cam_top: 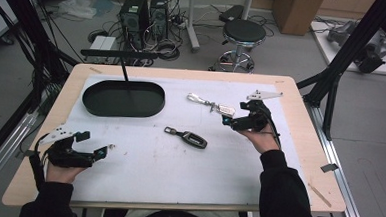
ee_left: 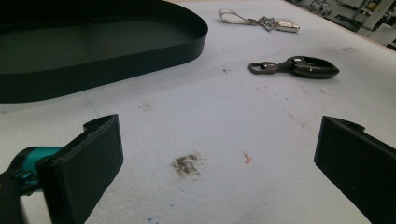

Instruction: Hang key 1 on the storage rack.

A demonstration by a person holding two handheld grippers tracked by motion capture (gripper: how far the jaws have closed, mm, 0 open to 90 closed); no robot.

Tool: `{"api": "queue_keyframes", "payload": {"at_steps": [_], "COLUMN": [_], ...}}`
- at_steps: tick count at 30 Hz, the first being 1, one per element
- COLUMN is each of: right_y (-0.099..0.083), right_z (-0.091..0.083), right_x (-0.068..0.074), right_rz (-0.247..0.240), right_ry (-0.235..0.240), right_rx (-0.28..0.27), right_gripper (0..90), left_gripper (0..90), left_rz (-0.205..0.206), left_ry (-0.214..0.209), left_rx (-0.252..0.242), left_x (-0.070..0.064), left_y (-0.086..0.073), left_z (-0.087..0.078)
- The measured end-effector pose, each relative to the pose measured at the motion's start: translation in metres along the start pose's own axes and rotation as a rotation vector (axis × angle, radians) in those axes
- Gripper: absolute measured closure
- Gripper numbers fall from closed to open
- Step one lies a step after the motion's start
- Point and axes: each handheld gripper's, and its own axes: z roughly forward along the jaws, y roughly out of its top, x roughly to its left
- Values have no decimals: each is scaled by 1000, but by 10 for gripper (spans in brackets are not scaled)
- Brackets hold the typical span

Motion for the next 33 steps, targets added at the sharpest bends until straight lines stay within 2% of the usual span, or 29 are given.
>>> {"api": "queue_keyframes", "payload": {"at_steps": [8, 10, 14, 19, 33], "right_y": [16, 21, 25, 27, 42], "right_z": [20, 29, 38, 56, 89], "right_x": [-2, 0, -1, -9, -19], "right_rz": [-24, -48, -77, -50, -63], "right_ry": [-1, -5, -15, -32, -34], "right_rx": [26, 49, 54, 81, 156], "right_gripper": [8, 8, 8, 8, 8], "left_gripper": [17, 17, 17, 17, 17], "left_rz": [-9, -11, -18, -11, -10], "left_ry": [-8, -11, -27, -45, -57], "left_rx": [-13, -17, -25, -17, -13], "left_x": [3, 3, 5, 5, 5], "left_y": [0, 0, 2, 3, 3], "left_z": [1, 3, 6, 10, 12]}}
